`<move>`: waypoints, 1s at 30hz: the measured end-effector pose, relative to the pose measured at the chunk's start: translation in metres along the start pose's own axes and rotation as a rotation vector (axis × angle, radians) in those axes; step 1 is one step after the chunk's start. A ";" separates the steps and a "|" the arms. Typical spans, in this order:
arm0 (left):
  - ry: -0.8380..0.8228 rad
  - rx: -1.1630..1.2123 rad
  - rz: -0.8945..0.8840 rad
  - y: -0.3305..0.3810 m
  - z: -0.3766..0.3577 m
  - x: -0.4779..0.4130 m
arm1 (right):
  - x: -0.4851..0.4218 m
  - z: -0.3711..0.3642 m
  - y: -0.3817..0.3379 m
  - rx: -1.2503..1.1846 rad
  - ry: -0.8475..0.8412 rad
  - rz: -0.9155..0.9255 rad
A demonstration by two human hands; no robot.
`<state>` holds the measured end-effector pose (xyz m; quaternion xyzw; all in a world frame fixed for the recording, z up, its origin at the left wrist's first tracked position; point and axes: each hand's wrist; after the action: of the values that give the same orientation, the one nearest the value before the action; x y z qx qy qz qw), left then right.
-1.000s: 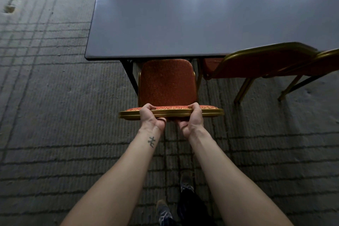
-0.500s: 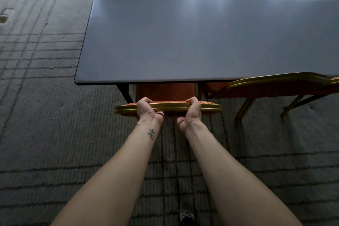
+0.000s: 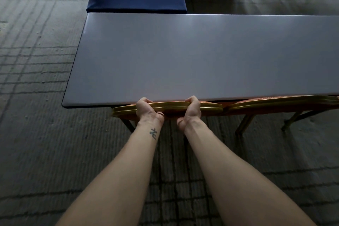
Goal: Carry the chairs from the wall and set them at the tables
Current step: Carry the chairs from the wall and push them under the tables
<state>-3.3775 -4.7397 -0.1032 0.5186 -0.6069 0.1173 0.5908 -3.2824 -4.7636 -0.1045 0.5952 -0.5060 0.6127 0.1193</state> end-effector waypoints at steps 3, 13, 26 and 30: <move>0.000 -0.010 -0.003 -0.002 -0.003 0.000 | -0.009 -0.001 -0.002 0.002 0.004 -0.011; 0.000 0.030 -0.009 0.001 -0.008 -0.005 | -0.013 -0.007 -0.002 -0.017 0.011 -0.014; -0.066 -0.095 0.061 0.010 0.008 0.018 | 0.013 0.007 -0.010 0.004 -0.110 -0.162; -0.181 -0.089 0.133 0.015 0.028 0.032 | 0.029 0.022 -0.013 0.003 -0.161 -0.215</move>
<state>-3.3982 -4.7701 -0.0769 0.4590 -0.6956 0.0820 0.5467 -3.2671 -4.7874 -0.0778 0.6933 -0.4464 0.5475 0.1423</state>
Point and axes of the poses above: each hand's wrist, its own x-axis away from the middle knuckle, its own z-axis out of the back of the hand, y = z × x, and after that the axes turned 4 degrees about -z, right-handed
